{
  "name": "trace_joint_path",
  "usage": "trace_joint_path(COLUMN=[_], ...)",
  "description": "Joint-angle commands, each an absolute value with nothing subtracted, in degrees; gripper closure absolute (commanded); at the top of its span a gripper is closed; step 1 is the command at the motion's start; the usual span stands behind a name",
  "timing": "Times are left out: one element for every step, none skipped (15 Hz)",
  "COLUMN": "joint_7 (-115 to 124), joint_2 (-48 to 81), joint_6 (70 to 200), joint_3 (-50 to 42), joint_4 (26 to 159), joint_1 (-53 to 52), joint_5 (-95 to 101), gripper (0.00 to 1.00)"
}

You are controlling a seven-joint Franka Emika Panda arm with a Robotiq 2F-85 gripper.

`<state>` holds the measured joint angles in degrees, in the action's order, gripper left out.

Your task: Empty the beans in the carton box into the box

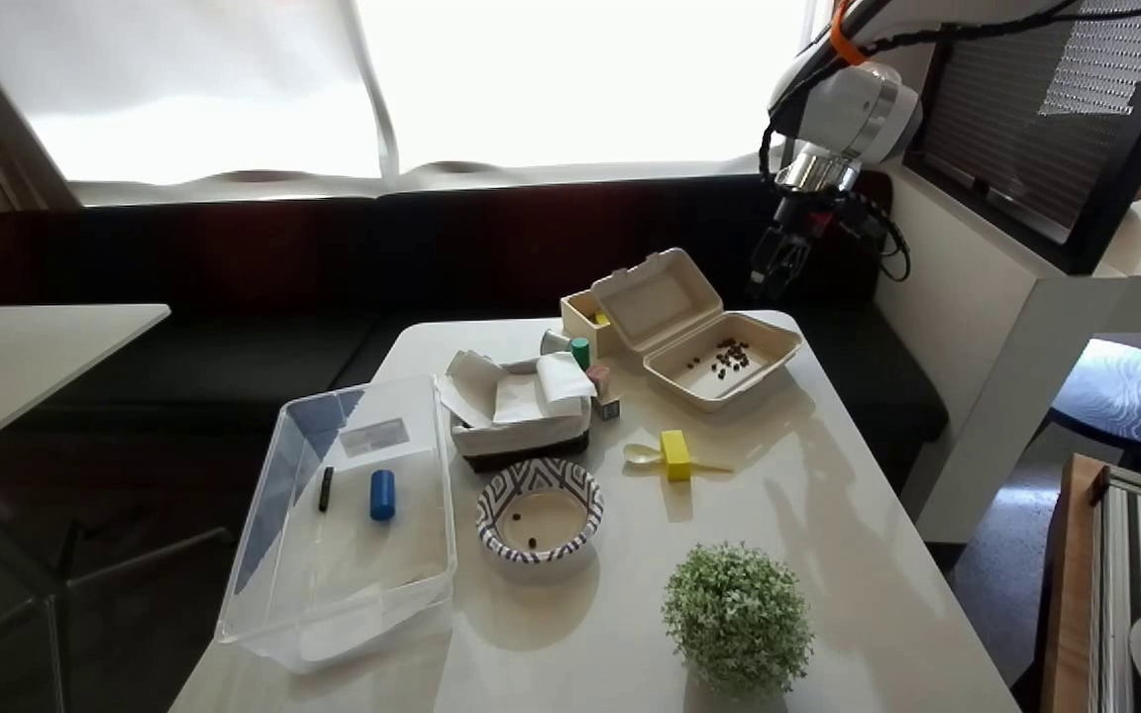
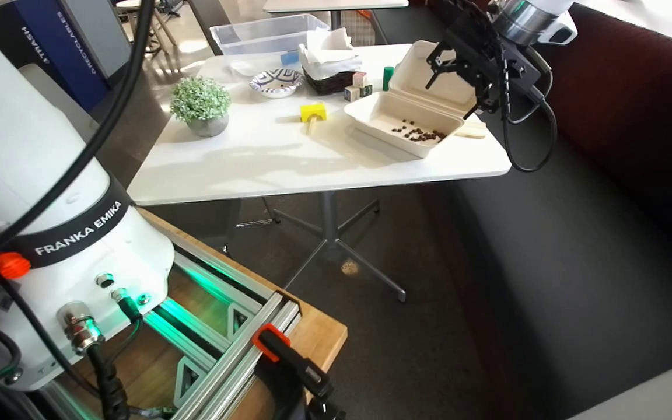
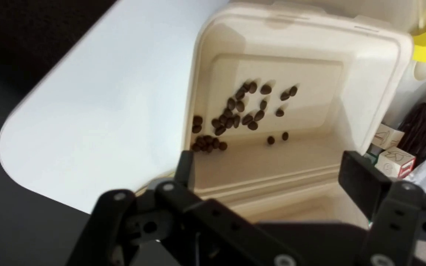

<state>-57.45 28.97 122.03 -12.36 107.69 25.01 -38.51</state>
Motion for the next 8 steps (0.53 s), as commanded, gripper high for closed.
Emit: trace_joint_path(joint_7=[-56.3,-56.2,-56.2,-56.1,-55.8,-55.7,-55.3,-55.1], joint_2=[34.9,36.0,37.3,38.3,39.5,40.6,41.6,42.5], joint_6=[121.1,120.7,120.9,120.9,120.5,120.5,120.0,119.6], joint_3=[-10.4,-10.0,-9.7,-9.3,-8.9,-8.5,-8.1,-7.7], joint_4=[101.8,100.6,99.5,98.4,97.3,96.2,95.2,94.3], joint_1=[27.7,28.2,28.7,29.2,29.7,30.2,30.7,31.1], joint_5=[-38.0,-38.0,-38.1,-38.3,-38.2,-38.3,-38.3,-38.2], gripper=[0.00,0.00,0.00,0.00,0.00,0.00,0.00,0.01])
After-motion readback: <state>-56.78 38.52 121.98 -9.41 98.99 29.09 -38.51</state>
